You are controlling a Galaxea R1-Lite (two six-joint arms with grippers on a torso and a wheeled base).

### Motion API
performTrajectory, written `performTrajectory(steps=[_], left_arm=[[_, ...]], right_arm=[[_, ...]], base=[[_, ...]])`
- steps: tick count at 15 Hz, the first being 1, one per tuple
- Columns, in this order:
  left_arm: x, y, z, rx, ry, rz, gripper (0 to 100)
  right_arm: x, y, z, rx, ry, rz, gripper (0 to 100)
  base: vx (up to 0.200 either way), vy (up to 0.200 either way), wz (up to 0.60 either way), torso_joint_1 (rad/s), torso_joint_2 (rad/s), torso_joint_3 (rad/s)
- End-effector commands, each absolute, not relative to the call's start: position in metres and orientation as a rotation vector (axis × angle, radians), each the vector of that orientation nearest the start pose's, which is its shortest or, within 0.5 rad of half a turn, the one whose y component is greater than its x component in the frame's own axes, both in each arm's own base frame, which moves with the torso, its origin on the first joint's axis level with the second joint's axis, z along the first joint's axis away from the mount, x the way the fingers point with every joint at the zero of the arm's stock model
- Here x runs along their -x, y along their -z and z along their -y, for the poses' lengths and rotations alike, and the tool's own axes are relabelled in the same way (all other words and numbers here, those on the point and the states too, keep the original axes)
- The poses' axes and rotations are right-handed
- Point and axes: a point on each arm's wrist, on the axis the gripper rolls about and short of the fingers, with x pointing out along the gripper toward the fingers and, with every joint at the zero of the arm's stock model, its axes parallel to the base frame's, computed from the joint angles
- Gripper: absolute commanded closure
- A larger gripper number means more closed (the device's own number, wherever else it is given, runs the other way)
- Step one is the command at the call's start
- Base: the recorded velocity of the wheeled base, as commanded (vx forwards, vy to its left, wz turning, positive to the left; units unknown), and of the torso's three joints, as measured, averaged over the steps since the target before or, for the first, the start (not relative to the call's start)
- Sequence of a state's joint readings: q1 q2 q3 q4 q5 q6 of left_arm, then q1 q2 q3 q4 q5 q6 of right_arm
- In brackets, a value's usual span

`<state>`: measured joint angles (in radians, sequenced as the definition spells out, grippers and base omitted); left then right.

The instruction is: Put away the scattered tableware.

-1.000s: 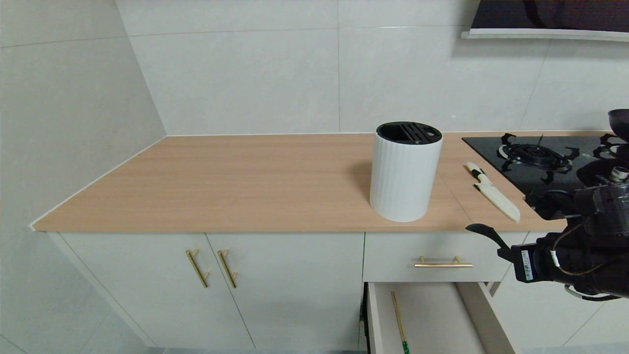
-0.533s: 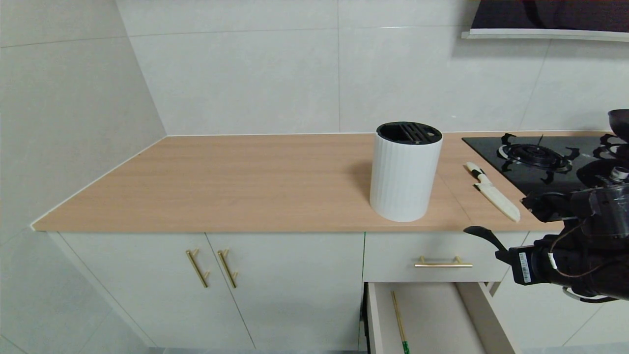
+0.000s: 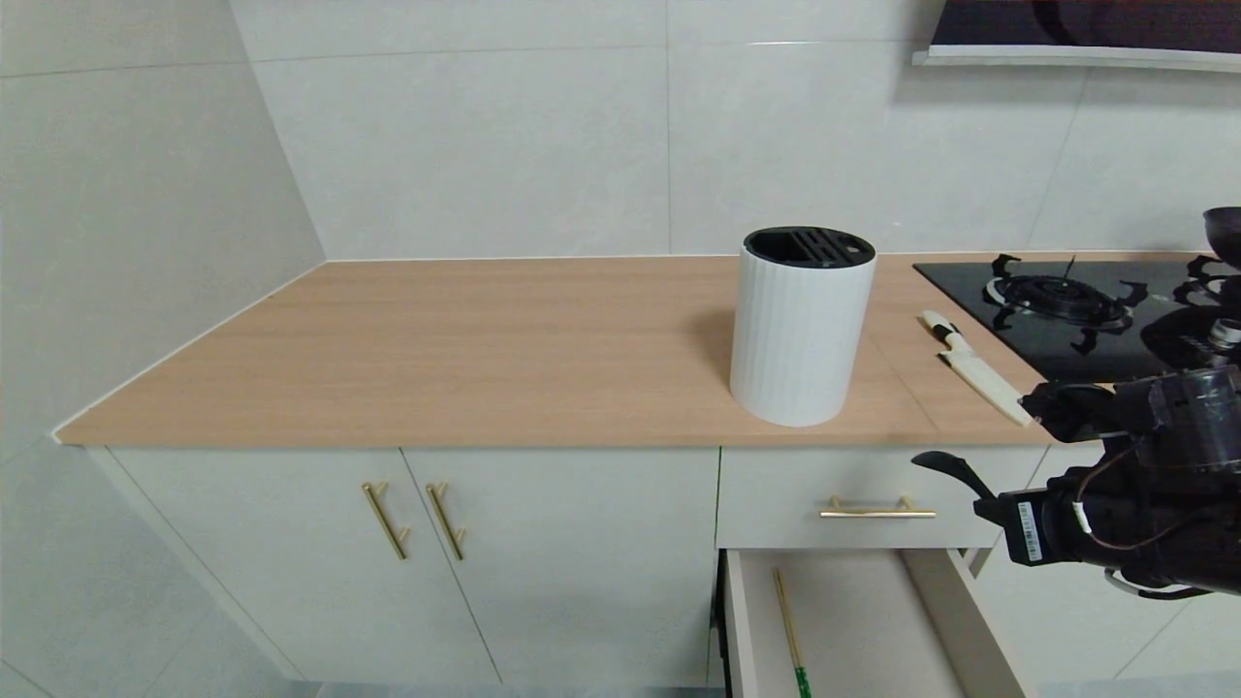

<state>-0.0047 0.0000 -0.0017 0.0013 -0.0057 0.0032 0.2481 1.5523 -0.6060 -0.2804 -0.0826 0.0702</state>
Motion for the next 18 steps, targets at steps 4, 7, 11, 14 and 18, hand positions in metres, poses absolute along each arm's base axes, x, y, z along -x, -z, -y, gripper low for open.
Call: performTrajectory(steps=[4, 7, 11, 14, 18], left_arm=[[0.0229, -0.0757, 0.0000, -0.003, 0.011, 0.000, 0], [0.0229, -0.0757, 0.0000, -0.003, 0.011, 0.000, 0], [0.0229, -0.0757, 0.0000, -0.003, 0.011, 0.000, 0], [0.0229, -0.0757, 0.0000, -0.003, 0.011, 0.000, 0], [0.0229, -0.0757, 0.0000, -0.003, 0.011, 0.000, 0]], right_arm=[[-0.2341, -0.1335, -0.0575, 0.046, -0.135, -0.685, 100], [-0.2343, -0.1332, -0.0575, 0.046, -0.135, -0.686, 100], [-0.2359, -0.1302, -0.0579, 0.048, -0.134, -0.699, 100], [-0.2365, -0.1291, -0.0581, 0.051, -0.134, -0.703, 100], [-0.2368, -0.1276, -0.0581, 0.051, -0.132, -0.709, 100]], base=[[0.000, 0.000, 0.00, -0.182, 0.43, 0.246], [0.000, 0.000, 0.00, -0.198, 0.49, 0.282], [0.000, 0.000, 0.00, -0.182, 0.48, 0.294], [0.000, 0.000, 0.00, -0.163, 0.47, 0.289], [0.000, 0.000, 0.00, -0.144, 0.46, 0.314]])
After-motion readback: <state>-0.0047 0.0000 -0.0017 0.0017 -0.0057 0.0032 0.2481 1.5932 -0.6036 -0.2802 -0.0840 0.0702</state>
